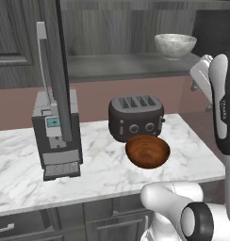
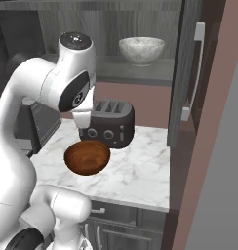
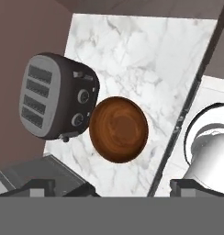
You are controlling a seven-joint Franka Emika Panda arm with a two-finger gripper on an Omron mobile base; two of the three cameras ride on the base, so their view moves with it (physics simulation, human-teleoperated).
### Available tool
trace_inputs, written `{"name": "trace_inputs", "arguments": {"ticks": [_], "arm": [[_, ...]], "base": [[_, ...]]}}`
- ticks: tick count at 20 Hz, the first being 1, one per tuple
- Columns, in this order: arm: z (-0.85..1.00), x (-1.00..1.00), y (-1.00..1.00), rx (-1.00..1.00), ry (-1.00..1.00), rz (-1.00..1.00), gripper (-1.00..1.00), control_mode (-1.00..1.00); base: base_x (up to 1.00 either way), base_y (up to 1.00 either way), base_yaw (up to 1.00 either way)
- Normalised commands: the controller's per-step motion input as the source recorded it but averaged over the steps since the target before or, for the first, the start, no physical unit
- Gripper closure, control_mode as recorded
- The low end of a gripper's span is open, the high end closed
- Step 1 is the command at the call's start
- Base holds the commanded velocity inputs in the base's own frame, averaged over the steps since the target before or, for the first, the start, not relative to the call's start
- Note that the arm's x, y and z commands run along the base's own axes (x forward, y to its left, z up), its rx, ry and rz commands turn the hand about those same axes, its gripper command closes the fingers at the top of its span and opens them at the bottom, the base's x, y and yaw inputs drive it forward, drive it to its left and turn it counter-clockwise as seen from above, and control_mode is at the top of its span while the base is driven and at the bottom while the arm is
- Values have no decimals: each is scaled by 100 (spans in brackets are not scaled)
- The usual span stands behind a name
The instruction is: Open the cabinet. Pick the bowls from the counter and place them in the cabinet. Then close the cabinet.
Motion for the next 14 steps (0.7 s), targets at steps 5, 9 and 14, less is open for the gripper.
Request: {"name": "trace_inputs", "arguments": {"ticks": [5, 9, 14], "arm": [[-43, -4, 12, -3, -3, 16, -100, -100], [-41, 0, 0, -8, 0, 11, -100, -100], [-48, 0, 4, -8, 2, 9, -100, -100]], "base": [[0, 0, 0], [0, 0, 0], [0, 0, 0]]}}
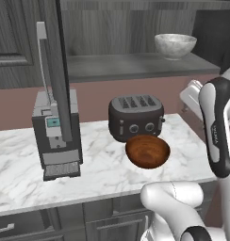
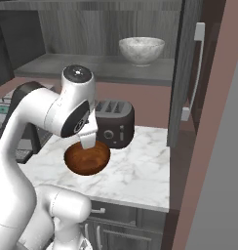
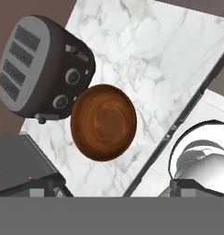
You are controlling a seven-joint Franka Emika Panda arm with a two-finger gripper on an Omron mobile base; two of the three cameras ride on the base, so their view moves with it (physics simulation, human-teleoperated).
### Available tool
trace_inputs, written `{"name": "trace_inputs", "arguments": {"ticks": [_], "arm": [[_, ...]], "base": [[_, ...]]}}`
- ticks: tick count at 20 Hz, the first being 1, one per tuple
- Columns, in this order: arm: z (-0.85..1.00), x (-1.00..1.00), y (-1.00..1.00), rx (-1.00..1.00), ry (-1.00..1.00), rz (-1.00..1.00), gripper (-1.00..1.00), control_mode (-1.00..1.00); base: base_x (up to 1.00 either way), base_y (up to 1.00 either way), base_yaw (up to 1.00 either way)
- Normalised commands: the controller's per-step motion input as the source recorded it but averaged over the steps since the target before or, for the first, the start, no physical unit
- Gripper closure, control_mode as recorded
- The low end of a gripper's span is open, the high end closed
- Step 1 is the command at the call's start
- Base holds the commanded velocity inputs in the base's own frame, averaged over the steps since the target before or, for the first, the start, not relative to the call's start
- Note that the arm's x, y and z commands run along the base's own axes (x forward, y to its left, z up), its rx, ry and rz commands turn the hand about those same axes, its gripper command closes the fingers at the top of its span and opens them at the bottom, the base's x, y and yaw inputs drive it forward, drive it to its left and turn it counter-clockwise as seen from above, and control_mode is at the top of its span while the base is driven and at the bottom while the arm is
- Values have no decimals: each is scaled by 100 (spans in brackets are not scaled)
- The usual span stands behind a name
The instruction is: Open the cabinet. Pick the bowls from the counter and place them in the cabinet. Then close the cabinet.
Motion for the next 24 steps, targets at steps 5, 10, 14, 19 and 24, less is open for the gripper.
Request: {"name": "trace_inputs", "arguments": {"ticks": [5, 10, 14, 19, 24], "arm": [[-44, 0, 0, -7, 0, 8, -100, -100], [-36, 0, 0, -6, 0, 9, -100, -100], [-34, 0, 2, -6, 0, 8, -100, -100], [-30, 0, 4, -6, 0, 6, -100, -100], [-22, 0, 0, -3, 0, 6, -100, -100]], "base": [[0, 0, 0], [0, 0, 0], [0, 0, 0], [0, 0, 0], [0, 0, 0]]}}
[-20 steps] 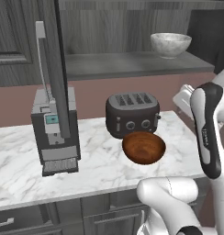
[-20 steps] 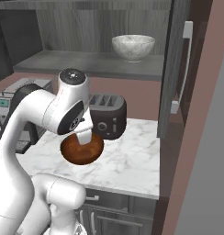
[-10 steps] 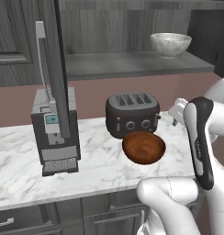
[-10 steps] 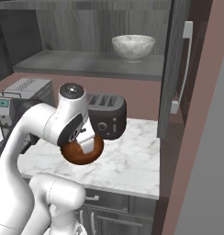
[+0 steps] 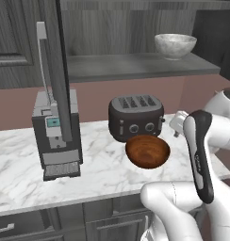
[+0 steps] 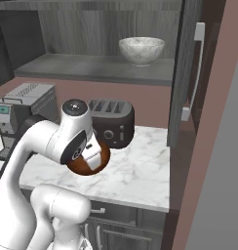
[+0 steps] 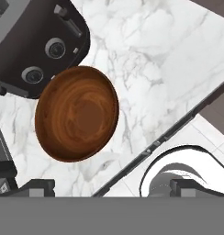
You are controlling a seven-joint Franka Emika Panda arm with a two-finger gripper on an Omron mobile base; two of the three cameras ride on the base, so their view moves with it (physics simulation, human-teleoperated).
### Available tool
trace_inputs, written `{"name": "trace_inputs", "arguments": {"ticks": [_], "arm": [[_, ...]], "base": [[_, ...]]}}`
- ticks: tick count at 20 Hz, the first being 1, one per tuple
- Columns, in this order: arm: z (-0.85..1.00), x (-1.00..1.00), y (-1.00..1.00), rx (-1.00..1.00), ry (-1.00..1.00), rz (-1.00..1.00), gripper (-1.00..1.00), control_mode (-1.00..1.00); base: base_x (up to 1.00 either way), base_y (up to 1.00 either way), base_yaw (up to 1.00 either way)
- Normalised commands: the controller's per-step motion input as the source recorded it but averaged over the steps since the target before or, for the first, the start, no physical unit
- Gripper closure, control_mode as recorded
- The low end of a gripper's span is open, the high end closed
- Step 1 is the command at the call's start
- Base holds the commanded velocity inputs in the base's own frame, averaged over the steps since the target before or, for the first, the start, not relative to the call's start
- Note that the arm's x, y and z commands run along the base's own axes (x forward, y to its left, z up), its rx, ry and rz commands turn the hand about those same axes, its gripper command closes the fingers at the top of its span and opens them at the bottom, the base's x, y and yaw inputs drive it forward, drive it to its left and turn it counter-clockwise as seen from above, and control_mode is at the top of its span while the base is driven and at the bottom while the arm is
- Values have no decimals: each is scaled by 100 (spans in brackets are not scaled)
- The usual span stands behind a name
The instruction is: Open the cabinet. Pick the bowls from the counter and place them in the cabinet. Then close the cabinet.
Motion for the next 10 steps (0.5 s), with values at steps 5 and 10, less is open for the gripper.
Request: {"name": "trace_inputs", "arguments": {"ticks": [5, 10], "arm": [[-15, 0, 1, -2, 0, 6, -100, -100], [-13, 0, 0, 0, 0, 6, -100, -100]], "base": [[0, 0, 0], [0, 0, 0]]}}
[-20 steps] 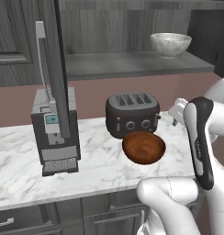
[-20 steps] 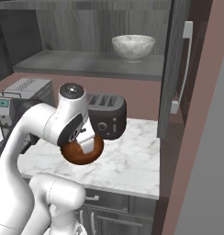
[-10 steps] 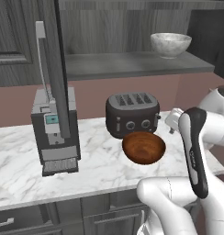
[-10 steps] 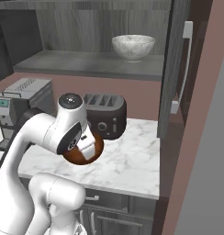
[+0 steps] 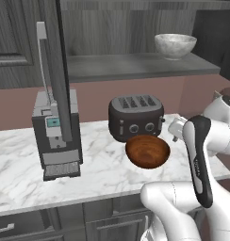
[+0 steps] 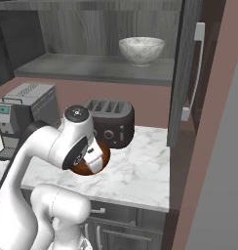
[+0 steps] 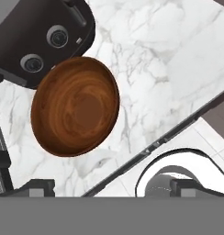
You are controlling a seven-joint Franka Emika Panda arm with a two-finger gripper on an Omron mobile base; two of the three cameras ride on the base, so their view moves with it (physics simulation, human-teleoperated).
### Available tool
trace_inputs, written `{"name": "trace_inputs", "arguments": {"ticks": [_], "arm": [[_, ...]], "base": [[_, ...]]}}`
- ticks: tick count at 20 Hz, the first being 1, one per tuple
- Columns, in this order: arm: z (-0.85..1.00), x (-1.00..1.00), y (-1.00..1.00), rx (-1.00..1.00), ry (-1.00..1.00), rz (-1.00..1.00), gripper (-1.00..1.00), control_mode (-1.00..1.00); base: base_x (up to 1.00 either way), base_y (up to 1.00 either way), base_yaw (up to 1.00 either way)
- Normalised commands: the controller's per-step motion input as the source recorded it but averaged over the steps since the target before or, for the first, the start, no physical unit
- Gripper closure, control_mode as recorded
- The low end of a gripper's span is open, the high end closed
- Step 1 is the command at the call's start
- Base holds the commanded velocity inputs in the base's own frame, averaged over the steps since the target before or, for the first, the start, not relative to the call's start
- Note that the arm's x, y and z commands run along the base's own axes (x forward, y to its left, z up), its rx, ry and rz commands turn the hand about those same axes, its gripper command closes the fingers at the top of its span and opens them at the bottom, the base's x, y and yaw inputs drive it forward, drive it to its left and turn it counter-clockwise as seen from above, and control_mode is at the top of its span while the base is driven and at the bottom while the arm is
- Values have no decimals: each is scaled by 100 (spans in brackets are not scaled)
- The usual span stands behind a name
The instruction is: Open the cabinet. Pick the bowls from the counter and place them in the cabinet. Then close the cabinet.
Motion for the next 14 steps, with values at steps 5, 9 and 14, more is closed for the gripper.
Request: {"name": "trace_inputs", "arguments": {"ticks": [5, 9, 14], "arm": [[-14, 0, 4, 0, 0, 6, -100, -100], [-19, 0, 25, 0, 0, 2, -100, -100], [-18, 2, 24, 0, 0, 0, -100, -100]], "base": [[0, 0, 0], [0, 0, 0], [0, 0, 0]]}}
